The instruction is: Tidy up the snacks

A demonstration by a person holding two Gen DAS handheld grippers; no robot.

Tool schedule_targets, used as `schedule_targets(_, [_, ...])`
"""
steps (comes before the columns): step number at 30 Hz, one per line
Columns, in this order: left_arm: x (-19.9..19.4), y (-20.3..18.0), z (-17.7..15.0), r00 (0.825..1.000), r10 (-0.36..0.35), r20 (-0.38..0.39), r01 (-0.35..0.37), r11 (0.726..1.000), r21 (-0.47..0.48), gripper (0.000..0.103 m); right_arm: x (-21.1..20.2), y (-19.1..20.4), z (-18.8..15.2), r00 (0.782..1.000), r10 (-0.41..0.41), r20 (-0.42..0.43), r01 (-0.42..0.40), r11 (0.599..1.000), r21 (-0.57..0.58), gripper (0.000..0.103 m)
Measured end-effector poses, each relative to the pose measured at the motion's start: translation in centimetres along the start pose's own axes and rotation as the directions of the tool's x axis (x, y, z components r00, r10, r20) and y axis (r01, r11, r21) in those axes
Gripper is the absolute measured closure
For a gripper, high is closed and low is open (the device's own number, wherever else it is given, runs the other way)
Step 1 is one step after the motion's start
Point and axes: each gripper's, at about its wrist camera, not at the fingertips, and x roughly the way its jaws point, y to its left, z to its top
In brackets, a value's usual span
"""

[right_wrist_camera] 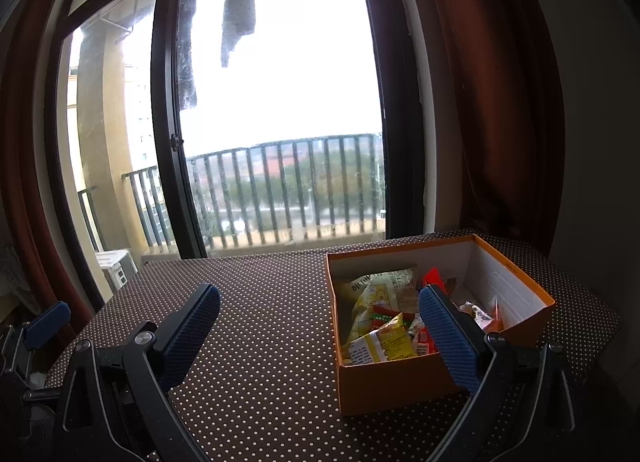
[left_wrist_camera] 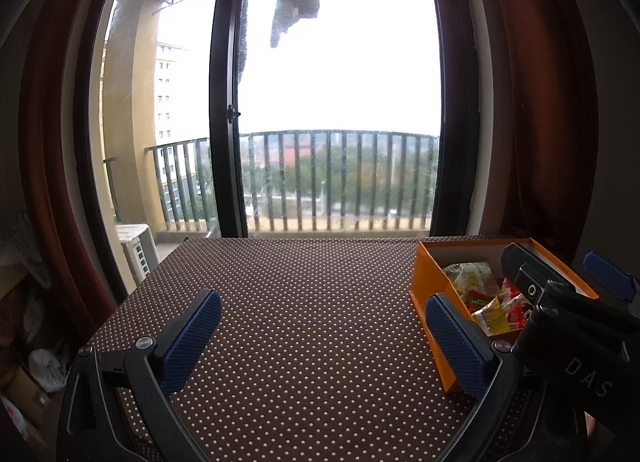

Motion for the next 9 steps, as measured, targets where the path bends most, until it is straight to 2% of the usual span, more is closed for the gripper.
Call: schedule_targets(9, [0.41, -0.14, -0.16, 1.0, -0.005, -0.013, 0.005, 1.0, -0.003, 0.001, 0.31, -0.1, -0.19, 1.0, 0.0, -0.01, 0.0, 1.0, 0.001, 0.002])
